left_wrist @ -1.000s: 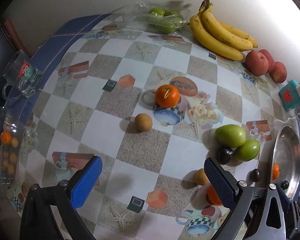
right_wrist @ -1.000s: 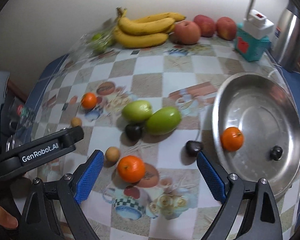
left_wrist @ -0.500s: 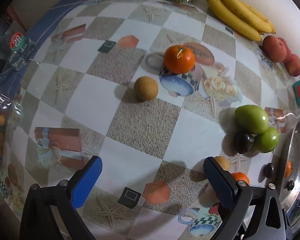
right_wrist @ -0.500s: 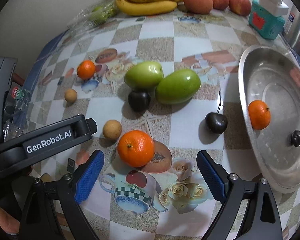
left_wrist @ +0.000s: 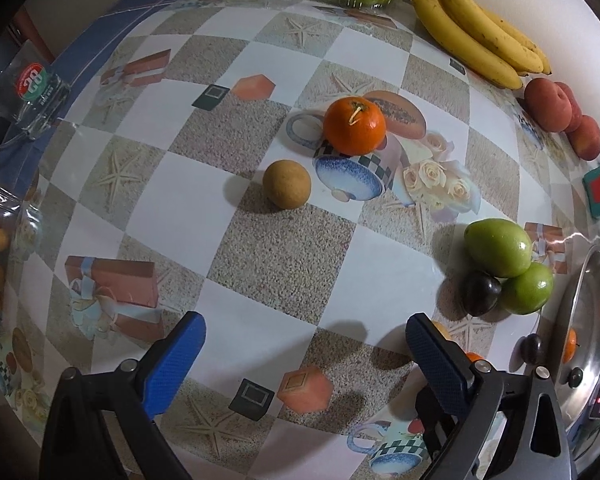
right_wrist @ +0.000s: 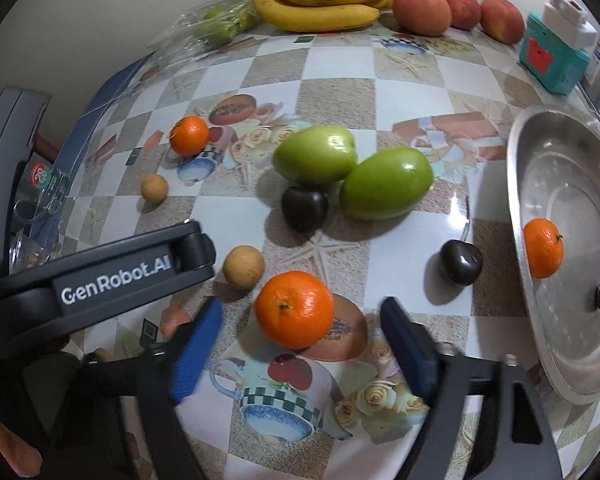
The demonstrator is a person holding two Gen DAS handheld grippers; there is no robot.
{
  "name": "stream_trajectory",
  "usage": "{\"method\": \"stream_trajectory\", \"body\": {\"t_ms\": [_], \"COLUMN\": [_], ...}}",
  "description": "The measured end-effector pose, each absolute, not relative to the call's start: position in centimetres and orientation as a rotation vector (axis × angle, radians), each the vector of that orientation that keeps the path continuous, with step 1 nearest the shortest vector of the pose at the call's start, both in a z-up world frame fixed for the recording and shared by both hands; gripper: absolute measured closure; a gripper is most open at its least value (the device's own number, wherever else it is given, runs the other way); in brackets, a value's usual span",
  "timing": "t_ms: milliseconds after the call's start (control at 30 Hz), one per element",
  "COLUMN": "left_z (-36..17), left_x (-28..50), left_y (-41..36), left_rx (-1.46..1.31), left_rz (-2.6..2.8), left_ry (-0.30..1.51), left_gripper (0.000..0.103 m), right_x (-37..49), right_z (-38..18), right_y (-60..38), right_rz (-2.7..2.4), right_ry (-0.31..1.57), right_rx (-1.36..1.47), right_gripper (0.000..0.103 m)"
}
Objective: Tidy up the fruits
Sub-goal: 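Lower the right tool onto a second mandarin orange and close it, then grasp the small brown round fruit with the left tool while the right tool holds the orange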
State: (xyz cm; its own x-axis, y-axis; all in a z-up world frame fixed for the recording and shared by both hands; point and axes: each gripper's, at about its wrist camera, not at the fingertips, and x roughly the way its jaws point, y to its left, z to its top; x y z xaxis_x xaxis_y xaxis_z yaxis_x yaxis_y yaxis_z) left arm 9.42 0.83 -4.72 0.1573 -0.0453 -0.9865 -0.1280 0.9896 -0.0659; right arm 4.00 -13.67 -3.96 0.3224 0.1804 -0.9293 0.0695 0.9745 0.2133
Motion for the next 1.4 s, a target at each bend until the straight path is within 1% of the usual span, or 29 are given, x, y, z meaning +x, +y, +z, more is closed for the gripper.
{"method": "stream_trajectory", "body": {"t_ms": [33,100,200,267,367,533,567,933,1000,1133,1200,1333,1400], "left_z": [-4.7,-4.7,-4.7,-4.7,-4.6,-4.5,-4.5,-3.7,-3.6,-3.6,-3.5,-3.3,-3.3], "left_x": [9.4,9.4,9.3,9.3,9.4,9.5,9.6,9.6,9.6,9.4,9.3,9.2,9.2], "left_y": [0.9,0.9,0.8,0.6,0.5,0.4,0.4,-0.4,-0.5,-1.1,-1.7,-2.9,-3.3], "left_rx": [-0.147,-0.152,-0.156,-0.163,-0.171,-0.175,-0.174,-0.207,-0.232,-0.277,-0.275,-0.254,-0.246], "left_rz": [0.057,0.053,0.047,0.039,0.032,0.027,0.026,-0.02,-0.037,-0.075,-0.091,-0.117,-0.128], "left_ry": [1.414,1.414,1.412,1.41,1.41,1.408,1.408,1.403,1.407,1.416,1.414,1.414,1.416], "left_gripper": [0.005,0.007,0.008,0.009,0.009,0.011,0.011,0.011,0.016,0.016,0.022,0.029,0.037], "right_x": [4.1,4.1,4.1,4.1,4.1,4.0,4.0,3.7,3.7,3.6,3.5,3.3,3.3], "right_z": [-4.0,-4.1,-4.3,-4.4,-4.5,-4.5,-4.5,-3.4,-3.0,-2.2,-1.8,-1.3,-1.0], "right_y": [-13.5,-13.4,-13.3,-13.4,-13.5,-13.5,-13.6,-16.0,-16.6,-17.9,-18.6,-19.6,-20.0], "right_rz": [0.078,0.079,0.084,0.08,0.087,0.098,0.104,0.078,0.059,0.026,0.018,-0.007,-0.019], "right_ry": [1.244,1.245,1.248,1.251,1.253,1.256,1.254,1.243,1.234,1.216,1.207,1.191,1.181], "right_rx": [0.225,0.214,0.213,0.212,0.215,0.225,0.234,0.314,0.328,0.346,0.364,0.371,0.38], "right_gripper": [0.037,0.038,0.044,0.045,0.048,0.06,0.061,0.061,0.061,0.061,0.061,0.061,0.061]}}
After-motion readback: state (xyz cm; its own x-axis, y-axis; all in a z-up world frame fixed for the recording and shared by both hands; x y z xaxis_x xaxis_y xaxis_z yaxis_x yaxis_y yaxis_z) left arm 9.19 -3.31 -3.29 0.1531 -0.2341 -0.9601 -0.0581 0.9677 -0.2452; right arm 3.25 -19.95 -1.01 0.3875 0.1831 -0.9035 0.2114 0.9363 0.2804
